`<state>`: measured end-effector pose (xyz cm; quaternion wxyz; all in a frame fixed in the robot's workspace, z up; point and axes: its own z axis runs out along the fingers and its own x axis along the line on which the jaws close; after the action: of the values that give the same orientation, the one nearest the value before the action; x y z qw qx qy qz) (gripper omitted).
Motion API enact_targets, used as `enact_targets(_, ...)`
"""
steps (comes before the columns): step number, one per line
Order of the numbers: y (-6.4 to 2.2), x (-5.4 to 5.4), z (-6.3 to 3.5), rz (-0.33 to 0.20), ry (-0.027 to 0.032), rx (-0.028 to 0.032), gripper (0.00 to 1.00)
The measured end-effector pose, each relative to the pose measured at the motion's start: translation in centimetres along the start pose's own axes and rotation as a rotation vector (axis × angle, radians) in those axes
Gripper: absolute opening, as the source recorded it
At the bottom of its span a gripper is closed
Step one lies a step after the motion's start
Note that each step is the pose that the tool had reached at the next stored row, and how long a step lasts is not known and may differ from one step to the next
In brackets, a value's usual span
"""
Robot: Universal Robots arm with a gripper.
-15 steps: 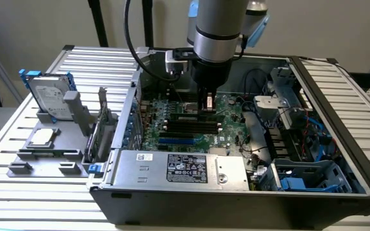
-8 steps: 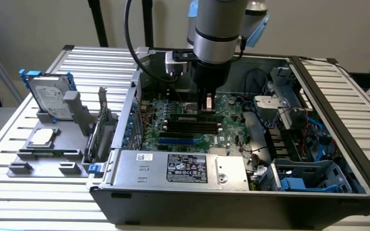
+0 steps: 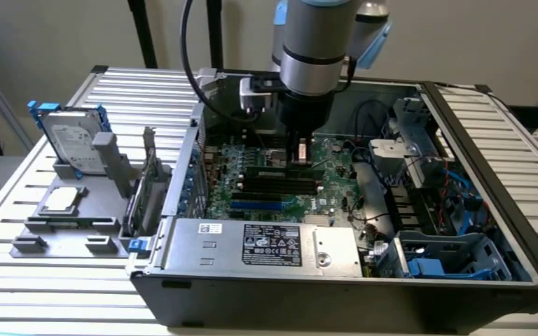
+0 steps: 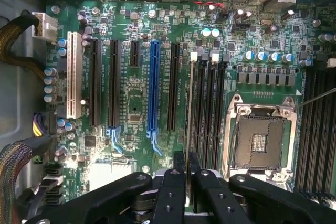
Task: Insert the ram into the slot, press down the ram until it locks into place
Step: 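Insert the ram into the slot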
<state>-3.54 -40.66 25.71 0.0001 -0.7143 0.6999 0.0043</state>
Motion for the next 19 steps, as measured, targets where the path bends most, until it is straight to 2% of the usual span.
enact_targets(19,0.08,-0.2,1.54,0.001,-0.0001,-0.0078,0.13)
